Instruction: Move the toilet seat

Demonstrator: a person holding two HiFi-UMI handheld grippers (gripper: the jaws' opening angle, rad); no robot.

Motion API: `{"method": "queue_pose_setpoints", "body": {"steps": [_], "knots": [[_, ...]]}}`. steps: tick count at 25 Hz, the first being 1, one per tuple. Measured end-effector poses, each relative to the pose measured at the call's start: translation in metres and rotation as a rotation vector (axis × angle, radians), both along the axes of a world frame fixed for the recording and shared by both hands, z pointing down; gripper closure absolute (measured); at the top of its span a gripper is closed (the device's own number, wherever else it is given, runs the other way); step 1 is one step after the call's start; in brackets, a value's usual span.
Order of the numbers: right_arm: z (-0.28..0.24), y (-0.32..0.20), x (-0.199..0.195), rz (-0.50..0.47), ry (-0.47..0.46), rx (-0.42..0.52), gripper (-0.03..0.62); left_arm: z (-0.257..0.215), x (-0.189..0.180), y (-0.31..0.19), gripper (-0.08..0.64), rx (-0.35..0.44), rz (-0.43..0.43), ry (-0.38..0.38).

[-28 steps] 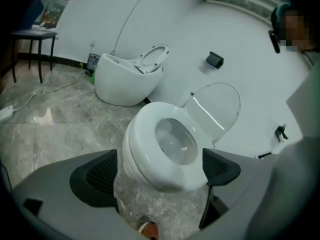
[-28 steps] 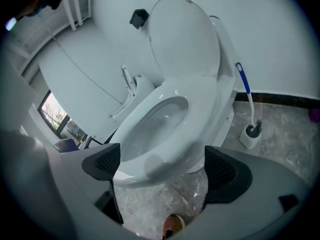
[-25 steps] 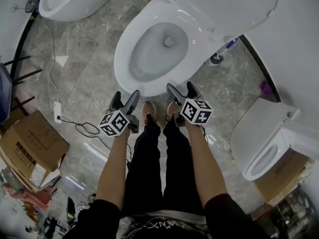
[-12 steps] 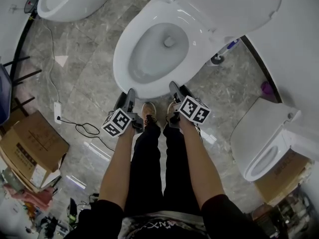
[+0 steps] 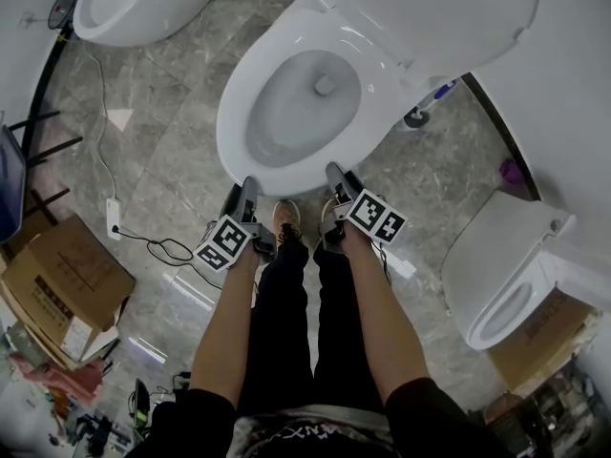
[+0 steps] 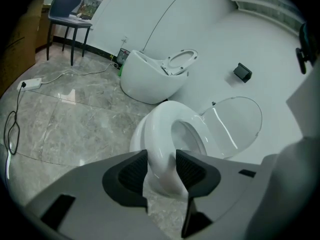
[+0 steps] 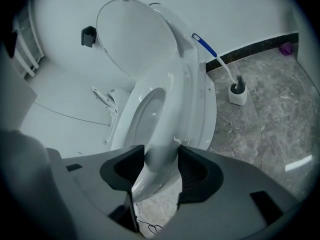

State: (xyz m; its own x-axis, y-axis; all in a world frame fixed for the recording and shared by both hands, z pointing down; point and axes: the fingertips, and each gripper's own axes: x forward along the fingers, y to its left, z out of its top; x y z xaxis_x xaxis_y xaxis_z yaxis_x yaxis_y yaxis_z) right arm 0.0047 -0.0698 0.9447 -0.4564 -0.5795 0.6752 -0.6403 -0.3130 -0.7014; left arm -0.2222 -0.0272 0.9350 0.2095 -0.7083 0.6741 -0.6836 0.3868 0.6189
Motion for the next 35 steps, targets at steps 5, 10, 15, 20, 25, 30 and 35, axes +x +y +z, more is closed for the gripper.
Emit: {"method": "queue_pose_setpoints", "body": {"steps": [5, 10, 15, 20, 25, 30, 35], "knots": [[-0.019, -0.002, 0.0, 0.015, -0.044, 0.004, 0.382, -0.031, 0.003, -0.003, 0.377, 0.04, 0.042, 0.001], [-0.042, -0.003, 0.002, 0.049, -0.091, -0.004, 0.383, -0.069, 0.006, -0.006, 0.379, 0.086, 0.074, -0.021], [-0.066, -0.007, 0.006, 0.127, -0.165, -0.007, 0.389, -0.108, 0.01, -0.013, 0.387, 0.151, 0.071, -0.002], [-0.093, -0.012, 0.011, 0.246, -0.244, 0.008, 0.407, -0.147, 0.016, -0.022, 0.397, 0.21, 0.061, 0.037], [-0.117, -0.018, 0.019, 0.32, -0.296, 0.022, 0.413, -0.184, 0.024, -0.034, 0.4, 0.252, 0.08, 0.047], [-0.142, -0.026, 0.027, 0.405, -0.376, 0.033, 0.413, -0.223, 0.035, -0.049, 0.402, 0.31, 0.111, 0.051], [-0.165, -0.034, 0.04, 0.504, -0.475, 0.06, 0.414, -0.259, 0.054, -0.07, 0.405, 0.368, 0.147, 0.068]]}}
